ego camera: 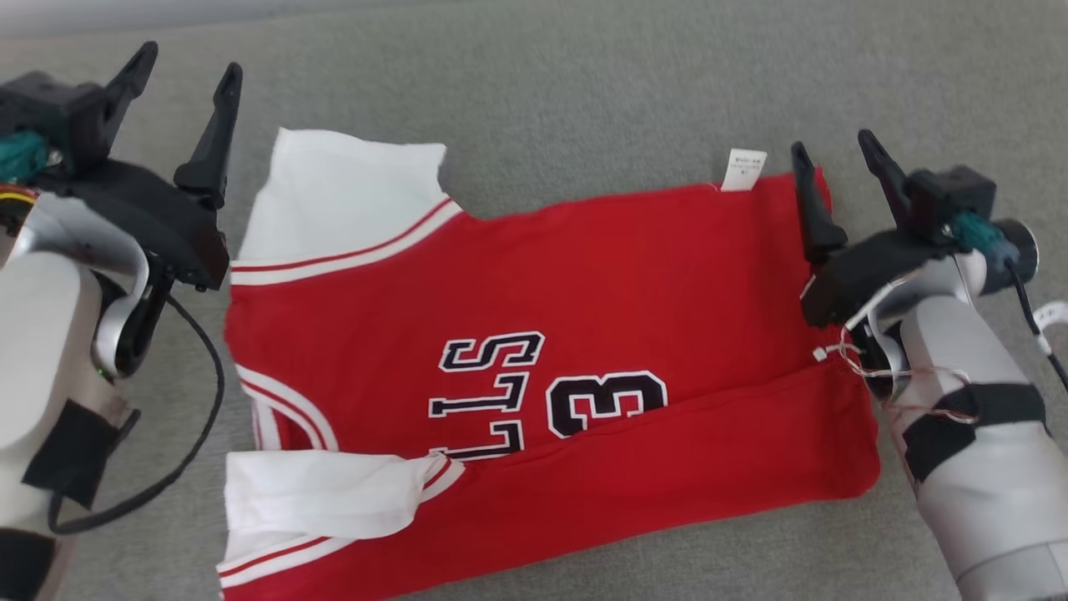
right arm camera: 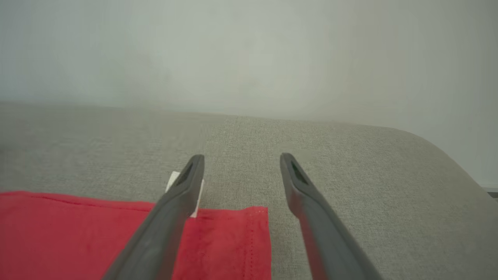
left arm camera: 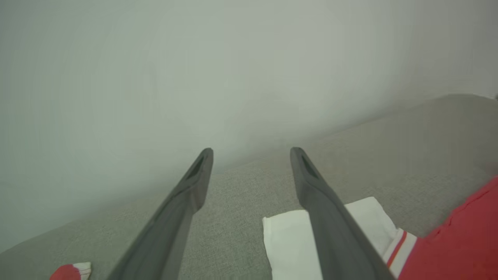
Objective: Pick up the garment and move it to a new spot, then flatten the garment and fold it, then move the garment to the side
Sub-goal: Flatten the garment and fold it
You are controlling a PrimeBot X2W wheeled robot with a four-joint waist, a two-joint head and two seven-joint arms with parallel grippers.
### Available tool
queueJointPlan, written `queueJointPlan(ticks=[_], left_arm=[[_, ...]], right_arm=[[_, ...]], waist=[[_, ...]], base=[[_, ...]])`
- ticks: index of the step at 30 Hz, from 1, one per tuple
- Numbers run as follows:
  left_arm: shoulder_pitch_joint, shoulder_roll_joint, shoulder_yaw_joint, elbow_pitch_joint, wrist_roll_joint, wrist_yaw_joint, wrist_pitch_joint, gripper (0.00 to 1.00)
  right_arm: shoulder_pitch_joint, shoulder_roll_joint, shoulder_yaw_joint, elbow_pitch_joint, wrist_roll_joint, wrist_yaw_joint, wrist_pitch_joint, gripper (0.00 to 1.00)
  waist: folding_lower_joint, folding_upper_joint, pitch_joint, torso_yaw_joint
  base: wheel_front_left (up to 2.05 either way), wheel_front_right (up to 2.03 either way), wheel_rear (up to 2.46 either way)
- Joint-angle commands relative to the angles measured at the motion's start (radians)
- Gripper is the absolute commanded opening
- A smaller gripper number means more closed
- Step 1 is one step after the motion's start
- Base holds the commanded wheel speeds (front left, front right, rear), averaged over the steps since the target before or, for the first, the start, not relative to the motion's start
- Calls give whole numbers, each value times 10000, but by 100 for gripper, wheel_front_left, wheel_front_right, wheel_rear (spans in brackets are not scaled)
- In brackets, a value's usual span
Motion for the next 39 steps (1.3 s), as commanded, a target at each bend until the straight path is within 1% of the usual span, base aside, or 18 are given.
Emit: queueJointPlan(ticks=[1, 5, 8, 15, 19, 23, 28, 32, 34, 36, 37, 38, 39], left_arm=[[-289, 185, -335, 254, -245, -7, 146, 100], [-924, 445, -1148, 962, -1004, -7, 457, 100], [-1241, 648, -1664, 1463, -1501, -8, 714, 100], [-1709, 1049, -2837, 2301, -2211, 4, 1326, 100], [-1874, 1017, -3254, 2709, -2677, 4, 1587, 100], [-2019, 985, -3592, 3021, -2864, 4, 1705, 100], [-2094, 906, -3793, 3252, -3334, 3, 1746, 100], [-2114, 800, -3976, 3315, -3558, 3, 1800, 100], [-2176, 833, -4032, 3412, -3718, 3, 1849, 100], [-2245, 809, -3992, 3518, -3951, 5, 1917, 100], [-2256, 777, -3984, 3576, -4039, 5, 1969, 100], [-2238, 717, -3977, 3645, -4205, 5, 2045, 86], [-2254, 696, -3965, 3717, -4327, 5, 2100, 37]], right_arm=[[-324, 42, 229, 183, 57, -26, 91, 100], [-1051, 91, 924, 731, 287, -26, 561, 100], [-1469, 78, 1423, 903, 467, -26, 763, 100], [-1821, -115, 2365, 1150, 1040, -26, 1224, 100], [-1912, -164, 2756, 1229, 1396, -26, 1386, 100], [-1981, -158, 3133, 1278, 1669, -26, 1581, 100], [-2032, -327, 3468, 1387, 1969, -26, 1809, 100], [-2080, -352, 3607, 1476, 2109, -26, 1892, 100], [-2144, -305, 3707, 1520, 2166, -26, 1929, 100], [-2243, -248, 3804, 1573, 2205, -26, 1991, 49], [-2299, -236, 3868, 1617, 2217, -26, 2025, 29], [-2337, -205, 3934, 1687, 2230, -26, 2104, 19], [-2387, -155, 3975, 1736, 2259, -26, 2144, 0]], waist=[[-5, -3, 714, -575], [-5, -3, 962, -870], [-5, -3, 1111, -1062], [-5, -3, 1137, -1263], [-5, -3, 1051, -1272], [-5, -3, 965, -1244], [-5, -3, 889, -1122], [-5, -3, 932, -1077], [-5, -3, 982, -1075], [-5, -3, 1053, -1090], [-5, -3, 1091, -1099], [-5, -3, 1117, -1106], [-5, -3, 1135, -1119]], base=[[0, 0, 0], [0, 0, 0], [0, 0, 0], [0, 0, 0], [0, 0, 0], [0, 0, 0], [0, 0, 0], [0, 0, 0], [0, 0, 0], [0, 0, 0], [0, 0, 0], [0, 0, 0], [0, 0, 0]])
